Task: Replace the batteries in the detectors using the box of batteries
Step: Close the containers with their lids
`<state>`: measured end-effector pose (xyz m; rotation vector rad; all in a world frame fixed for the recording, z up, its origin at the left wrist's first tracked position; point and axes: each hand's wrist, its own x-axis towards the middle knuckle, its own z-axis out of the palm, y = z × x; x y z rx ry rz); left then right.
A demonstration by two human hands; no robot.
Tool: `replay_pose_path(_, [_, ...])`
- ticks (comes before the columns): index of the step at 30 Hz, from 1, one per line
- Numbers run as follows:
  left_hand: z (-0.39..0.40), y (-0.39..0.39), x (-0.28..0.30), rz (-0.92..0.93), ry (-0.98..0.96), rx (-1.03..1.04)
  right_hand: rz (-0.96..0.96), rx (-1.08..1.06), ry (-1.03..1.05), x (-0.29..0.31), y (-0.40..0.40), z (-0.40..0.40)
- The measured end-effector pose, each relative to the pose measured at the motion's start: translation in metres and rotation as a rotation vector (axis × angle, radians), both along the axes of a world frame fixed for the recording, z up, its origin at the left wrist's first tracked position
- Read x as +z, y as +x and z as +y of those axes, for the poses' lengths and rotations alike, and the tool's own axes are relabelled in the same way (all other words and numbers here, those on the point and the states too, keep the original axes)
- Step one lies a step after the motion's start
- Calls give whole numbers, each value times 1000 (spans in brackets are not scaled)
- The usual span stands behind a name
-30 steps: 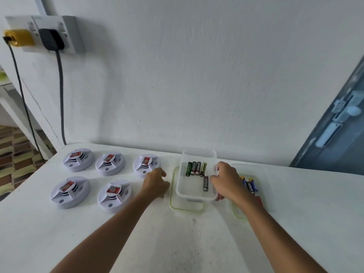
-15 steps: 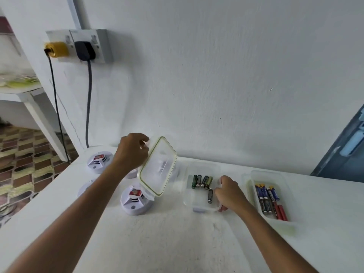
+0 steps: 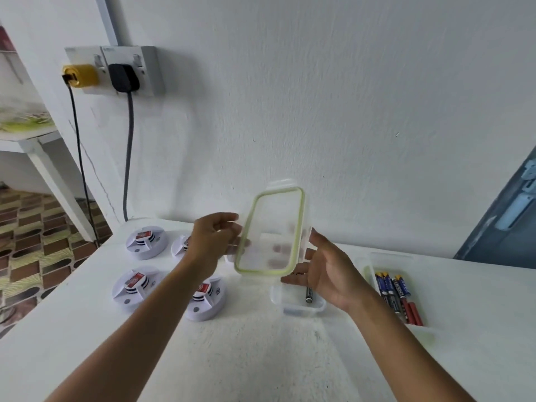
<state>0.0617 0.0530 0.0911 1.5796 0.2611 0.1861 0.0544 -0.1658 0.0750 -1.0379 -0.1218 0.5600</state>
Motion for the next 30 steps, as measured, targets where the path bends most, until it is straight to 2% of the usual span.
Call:
replay_pose_path(5, [-22, 0, -9, -11, 113, -37, 54, 25, 192, 5, -2, -3])
replay_pose_path(6, [-25, 1, -10, -33, 187, -17, 66, -10, 168, 7, -3, -4])
replay_pose_path(8, [-32, -1, -7, -155, 498, 63, 90, -93, 105, 12, -5, -5])
replay_pose_path(9, [-37, -5, -4, -254, 643, 69, 97, -130, 84, 13, -4, -5])
replay_pose_path(10, [-43, -10, -1, -331, 707, 9, 98, -163, 53, 14, -4, -5])
replay_pose_path(11, [-50, -17, 5, -338, 696, -113, 83, -184, 21, 17, -5, -4])
replay_pose_path(13, [-69, -28, 14, -197, 527, -399, 37, -148, -22, 22, -5, -2])
replay_pose_path(14, [-78, -30, 13, -153, 450, -476, 5, -111, -42, 24, -4, -2])
replay_pose_path(15, [-84, -29, 10, -187, 465, -473, -23, -72, -42, 26, -5, -2])
replay_pose_path(17, [-89, -26, 9, -299, 505, -291, -67, -40, -79, 32, -5, -1])
replay_pose_path(18, [-87, -22, 9, -313, 435, -207, -83, -68, -125, 38, -7, -1])
replay_pose_path(20, [-77, -15, 8, -248, 107, -178, -156, -232, -275, 41, -5, 1])
replay_pose_path(22, [-63, -8, 8, -155, -312, -224, -349, -502, -610, 39, -2, -3])
replay_pose_path(24, [-53, -5, 4, -64, -608, -277, -472, -506, -942, 24, 5, -12])
replay_pose_path(25, [-51, -6, -1, -33, -671, -305, -423, -437, -964, 14, 7, -15])
replay_pose_path(27, [-51, -7, -13, 13, -624, -312, -296, -357, -849, -1, 8, -17])
replay_pose_path(28, [-51, -7, -20, 42, -467, -263, -269, -372, -817, -8, 10, -18])
replay_pose_path(30, [-49, -2, -36, 113, 11, -154, -266, -410, -855, -20, 13, -21])
